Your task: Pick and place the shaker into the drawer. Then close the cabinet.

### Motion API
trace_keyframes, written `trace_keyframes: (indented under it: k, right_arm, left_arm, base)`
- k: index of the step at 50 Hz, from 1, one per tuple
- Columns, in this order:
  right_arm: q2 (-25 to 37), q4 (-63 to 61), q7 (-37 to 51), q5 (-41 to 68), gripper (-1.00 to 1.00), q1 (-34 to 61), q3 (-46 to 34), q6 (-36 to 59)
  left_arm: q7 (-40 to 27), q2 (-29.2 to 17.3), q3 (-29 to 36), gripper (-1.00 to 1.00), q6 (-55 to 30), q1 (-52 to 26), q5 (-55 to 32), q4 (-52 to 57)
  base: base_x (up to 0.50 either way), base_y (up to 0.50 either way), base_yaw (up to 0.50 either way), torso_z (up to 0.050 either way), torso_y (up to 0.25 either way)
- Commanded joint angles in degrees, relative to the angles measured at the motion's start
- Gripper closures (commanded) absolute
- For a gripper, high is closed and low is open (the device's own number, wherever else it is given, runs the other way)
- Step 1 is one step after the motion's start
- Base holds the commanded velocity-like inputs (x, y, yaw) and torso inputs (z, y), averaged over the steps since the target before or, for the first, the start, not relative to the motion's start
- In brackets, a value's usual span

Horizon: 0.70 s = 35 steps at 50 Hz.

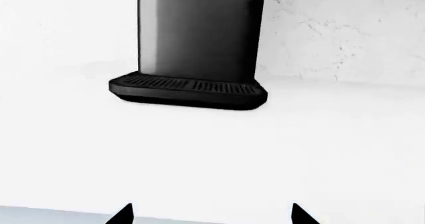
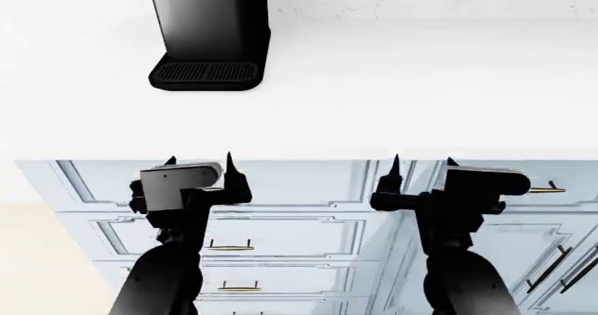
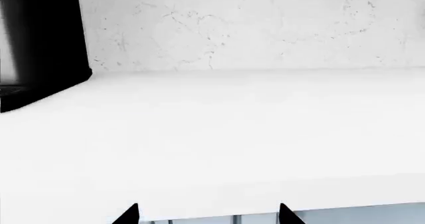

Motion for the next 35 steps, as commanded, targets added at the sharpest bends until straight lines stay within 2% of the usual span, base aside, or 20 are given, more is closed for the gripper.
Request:
trace_keyframes:
  k: [1,4,6,7,8,11,14,17,29,35]
  right_arm:
    - [5.83,15.32,-0.04,-0.32,-1.00,58.61,-6.52,30.62]
    - [1.51,41.10,-4.71,-3.50,-1.00,84.39,-12.14,15.94]
    - [-2.14,58.29,-7.13,-6.07,-1.00,101.58,-14.10,1.75]
    - [-2.48,66.88,-8.08,-9.62,-1.00,110.17,-11.47,4.49]
    - [-3.10,75.48,-9.36,-14.13,-1.00,115.89,-7.96,6.98]
    - [-4.74,71.60,-13.35,-22.15,-1.00,115.89,-2.33,12.57]
    - [-5.58,70.40,-15.48,-22.83,-1.00,115.89,-1.41,15.94]
    - [-5.75,70.93,-15.18,-22.40,-1.00,115.89,-1.40,16.52]
    - [-5.34,81.00,-16.72,-18.26,-1.00,115.89,-2.35,13.01]
    - [-5.28,82.76,-18.34,-19.10,-1.00,115.89,-3.49,13.66]
  left_arm:
    - [-5.55,2.23,-2.06,-1.00,-27.49,-58.52,-6.06,-14.18]
    - [-4.99,2.62,0.11,-1.00,-16.42,-84.30,-5.87,-38.97]
    - [-3.95,2.82,4.13,-1.00,-3.21,-99.71,-8.43,-56.16]
    - [-3.27,2.85,8.75,-1.00,1.83,-105.20,-12.05,-64.75]
    - [-3.81,2.83,9.44,-1.00,1.73,-106.92,-12.52,-73.35]
    - [-3.85,2.79,6.70,-1.00,0.26,-109.46,-8.85,-75.46]
    - [-3.43,2.84,5.67,-1.00,-1.25,-110.80,-7.13,-75.47]
    - [-2.67,2.84,7.73,-1.00,-2.66,-111.04,-8.63,-75.47]
    - [-2.44,2.85,28.19,-1.00,-3.81,-105.85,-27.96,-75.47]
    - [-0.90,2.86,41.27,-1.00,-4.89,-104.63,-39.74,-75.46]
  base:
    - [0.00,0.00,0.00,0.000,0.000]
    - [0.00,0.00,0.00,0.000,0.000]
    - [0.00,0.00,0.00,0.000,0.000]
    - [0.00,0.00,0.00,0.000,0.000]
    - [0.00,0.00,0.00,0.000,0.000]
    - [0.00,0.00,0.00,0.000,0.000]
    - [0.00,0.00,0.00,0.000,0.000]
    - [0.00,0.00,0.00,0.000,0.000]
    - [0.00,0.00,0.00,0.000,0.000]
    - [0.00,0.00,0.00,0.050,0.093]
